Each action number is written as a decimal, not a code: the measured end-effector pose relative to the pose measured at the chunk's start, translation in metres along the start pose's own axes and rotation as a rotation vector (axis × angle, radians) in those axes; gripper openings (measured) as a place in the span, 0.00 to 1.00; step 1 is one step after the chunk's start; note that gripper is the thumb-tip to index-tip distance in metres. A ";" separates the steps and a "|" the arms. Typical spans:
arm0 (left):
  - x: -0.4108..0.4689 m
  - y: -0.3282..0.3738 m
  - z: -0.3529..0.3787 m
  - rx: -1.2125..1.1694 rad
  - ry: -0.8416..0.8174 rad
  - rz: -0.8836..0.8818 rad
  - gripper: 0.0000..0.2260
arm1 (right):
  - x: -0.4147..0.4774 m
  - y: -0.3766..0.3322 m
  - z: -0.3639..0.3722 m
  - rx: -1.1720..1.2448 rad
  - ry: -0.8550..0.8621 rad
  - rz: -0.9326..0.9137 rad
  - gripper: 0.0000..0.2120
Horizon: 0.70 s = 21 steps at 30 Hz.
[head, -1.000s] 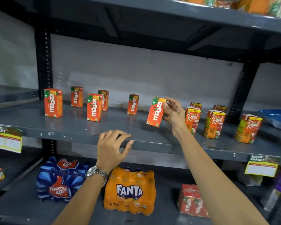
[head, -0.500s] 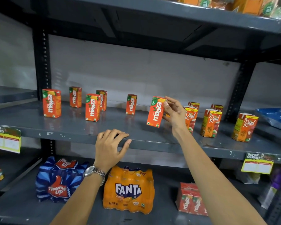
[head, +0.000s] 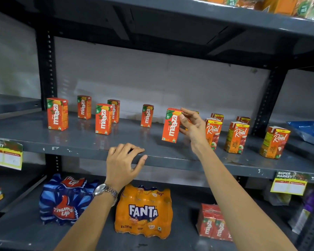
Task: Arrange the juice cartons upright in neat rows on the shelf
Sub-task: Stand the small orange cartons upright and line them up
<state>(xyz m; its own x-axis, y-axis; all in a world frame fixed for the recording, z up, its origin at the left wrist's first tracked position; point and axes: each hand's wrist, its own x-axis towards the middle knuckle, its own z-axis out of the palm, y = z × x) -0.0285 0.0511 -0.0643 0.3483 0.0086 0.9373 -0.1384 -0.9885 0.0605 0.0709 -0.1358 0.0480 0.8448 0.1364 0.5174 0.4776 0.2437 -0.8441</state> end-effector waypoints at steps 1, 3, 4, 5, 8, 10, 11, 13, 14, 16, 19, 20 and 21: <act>0.000 0.000 0.000 -0.003 0.001 -0.002 0.14 | 0.000 0.000 0.001 0.000 -0.002 0.000 0.11; 0.001 0.001 0.000 -0.005 0.004 -0.004 0.13 | 0.000 0.000 0.004 0.000 -0.010 -0.004 0.10; 0.001 0.001 0.000 -0.006 0.005 -0.004 0.13 | 0.000 0.000 0.006 -0.003 -0.014 -0.009 0.09; 0.001 0.001 -0.001 -0.009 0.008 -0.004 0.13 | 0.001 -0.001 0.008 -0.010 -0.013 -0.013 0.09; 0.000 0.001 -0.002 -0.031 0.021 -0.001 0.15 | 0.003 -0.001 0.015 -0.023 -0.004 -0.019 0.08; 0.000 -0.003 -0.004 -0.039 0.041 -0.008 0.16 | 0.006 0.001 0.021 -0.037 -0.007 -0.013 0.07; -0.001 -0.007 -0.006 -0.036 0.051 -0.020 0.16 | 0.008 0.003 0.025 -0.046 -0.008 -0.008 0.07; -0.002 -0.016 -0.012 -0.019 0.062 -0.044 0.15 | 0.014 0.008 0.035 -0.060 -0.014 0.006 0.07; -0.002 -0.021 -0.015 -0.002 0.061 -0.047 0.15 | 0.017 0.010 0.041 -0.065 -0.022 0.014 0.07; -0.003 -0.031 -0.022 0.038 0.053 -0.038 0.14 | 0.024 0.016 0.054 -0.072 -0.034 0.033 0.08; -0.007 -0.046 -0.027 0.067 0.042 -0.037 0.14 | 0.031 0.023 0.074 -0.065 -0.010 0.057 0.09; -0.009 -0.050 -0.028 0.076 0.033 -0.039 0.15 | 0.033 0.025 0.080 -0.055 -0.004 0.060 0.07; -0.010 -0.053 -0.028 0.084 0.022 -0.038 0.16 | 0.035 0.027 0.086 -0.049 -0.007 0.064 0.06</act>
<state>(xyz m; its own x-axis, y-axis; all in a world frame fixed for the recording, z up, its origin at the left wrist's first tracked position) -0.0505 0.1076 -0.0675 0.3312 0.0486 0.9423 -0.0466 -0.9966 0.0677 0.0925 -0.0417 0.0551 0.8725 0.1569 0.4627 0.4338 0.1869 -0.8814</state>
